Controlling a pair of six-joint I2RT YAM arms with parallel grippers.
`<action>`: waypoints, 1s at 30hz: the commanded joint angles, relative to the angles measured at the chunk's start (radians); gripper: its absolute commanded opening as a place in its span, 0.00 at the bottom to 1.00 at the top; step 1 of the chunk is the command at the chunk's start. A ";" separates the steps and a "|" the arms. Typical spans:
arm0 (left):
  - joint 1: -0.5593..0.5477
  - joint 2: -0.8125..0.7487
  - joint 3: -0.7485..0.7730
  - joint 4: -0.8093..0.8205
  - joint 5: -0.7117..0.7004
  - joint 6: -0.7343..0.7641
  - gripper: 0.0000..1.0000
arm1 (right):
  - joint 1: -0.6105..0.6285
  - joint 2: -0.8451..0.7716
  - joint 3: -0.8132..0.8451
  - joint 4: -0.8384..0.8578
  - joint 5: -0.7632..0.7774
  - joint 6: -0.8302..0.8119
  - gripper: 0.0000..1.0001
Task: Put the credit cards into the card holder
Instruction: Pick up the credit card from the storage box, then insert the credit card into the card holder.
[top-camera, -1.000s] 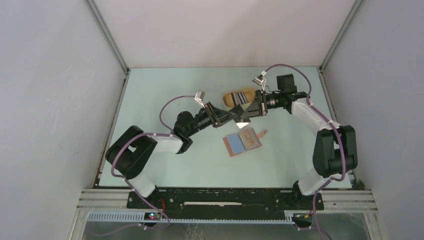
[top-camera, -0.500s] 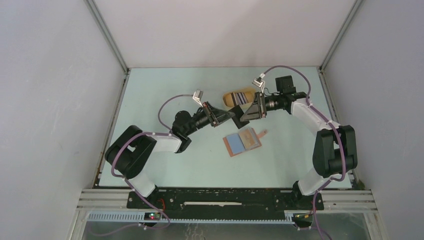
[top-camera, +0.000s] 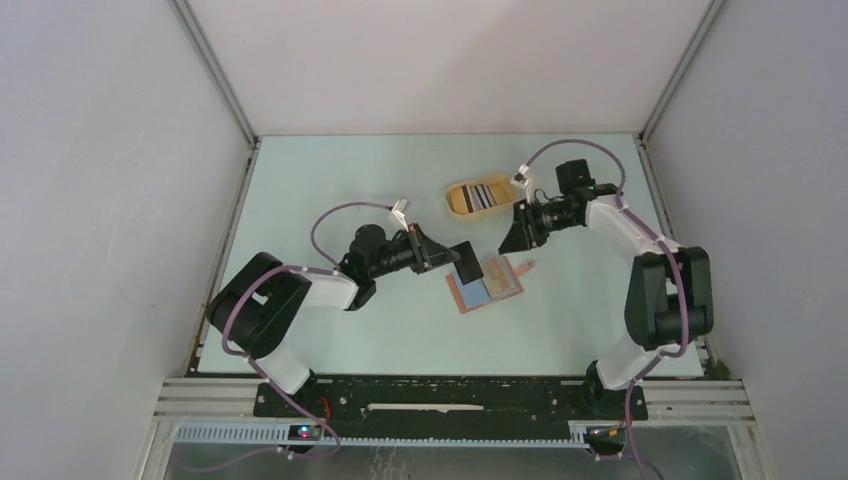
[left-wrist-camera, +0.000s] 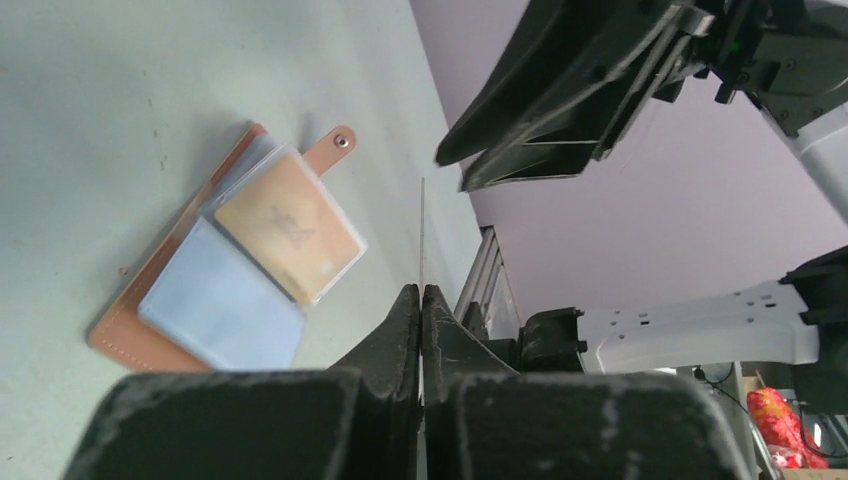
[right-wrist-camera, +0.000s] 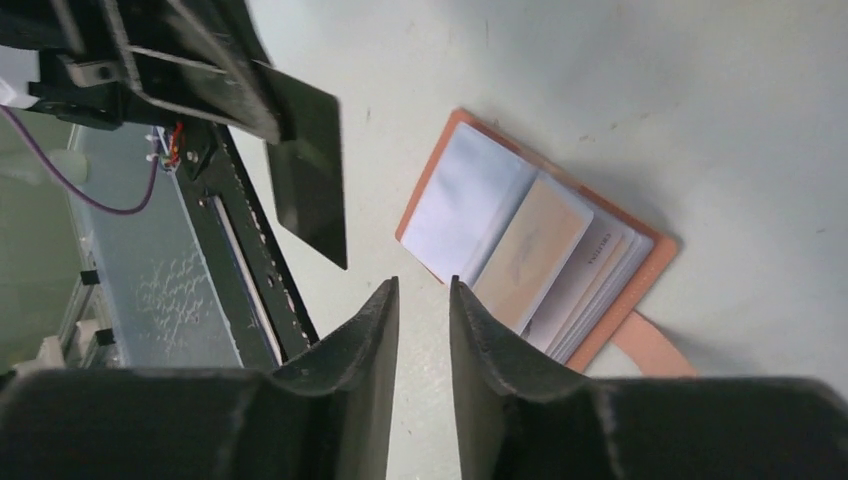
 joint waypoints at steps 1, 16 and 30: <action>-0.006 0.024 0.027 -0.027 0.035 0.061 0.00 | 0.050 0.093 -0.011 -0.045 0.096 -0.054 0.28; -0.046 0.178 0.081 -0.008 -0.027 0.016 0.00 | 0.073 0.283 0.034 -0.034 0.403 0.010 0.08; -0.065 0.267 0.056 0.137 -0.143 -0.105 0.00 | 0.079 0.299 0.050 -0.056 0.415 0.010 0.08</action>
